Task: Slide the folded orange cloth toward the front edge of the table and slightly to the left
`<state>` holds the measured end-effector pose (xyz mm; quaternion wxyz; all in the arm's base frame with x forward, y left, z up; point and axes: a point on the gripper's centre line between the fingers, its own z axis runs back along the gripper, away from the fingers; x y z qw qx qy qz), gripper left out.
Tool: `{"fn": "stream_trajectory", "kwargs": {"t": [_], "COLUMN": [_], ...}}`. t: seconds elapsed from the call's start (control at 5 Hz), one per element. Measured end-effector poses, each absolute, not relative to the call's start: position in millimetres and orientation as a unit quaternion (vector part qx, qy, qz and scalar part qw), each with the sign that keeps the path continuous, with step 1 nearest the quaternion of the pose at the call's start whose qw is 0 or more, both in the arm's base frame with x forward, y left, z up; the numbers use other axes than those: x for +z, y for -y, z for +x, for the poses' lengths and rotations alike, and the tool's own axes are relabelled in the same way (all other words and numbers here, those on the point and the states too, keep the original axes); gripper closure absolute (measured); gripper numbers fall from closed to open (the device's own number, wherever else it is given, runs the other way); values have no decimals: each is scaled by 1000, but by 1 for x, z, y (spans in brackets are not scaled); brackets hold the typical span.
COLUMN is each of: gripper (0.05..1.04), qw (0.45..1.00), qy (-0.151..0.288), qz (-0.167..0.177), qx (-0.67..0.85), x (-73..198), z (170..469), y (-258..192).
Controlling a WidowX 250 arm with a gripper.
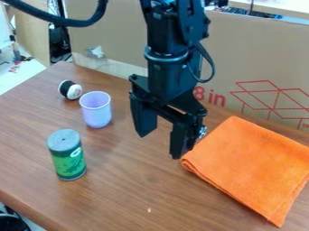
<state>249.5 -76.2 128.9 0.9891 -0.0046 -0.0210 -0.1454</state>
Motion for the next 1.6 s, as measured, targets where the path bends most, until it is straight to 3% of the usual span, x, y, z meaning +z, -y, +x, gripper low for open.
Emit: {"fn": "stream_trajectory", "kwargs": {"t": [0.2, 0.6, 0.8, 1.0, 1.6], "gripper": [83, 83, 83, 83, 83], "qw": [989, 983, 983, 982, 977], "qy": [10, 68, 109, 99, 122], "qz": [-3, -46, -23, -17, -50], "qx": [-146, -164, -143, -161, -167], "x": [122, 126, 111, 91, 51], "z": [249, 278, 296, 319, 345], "y": [76, 110, 125, 146, 161]}}
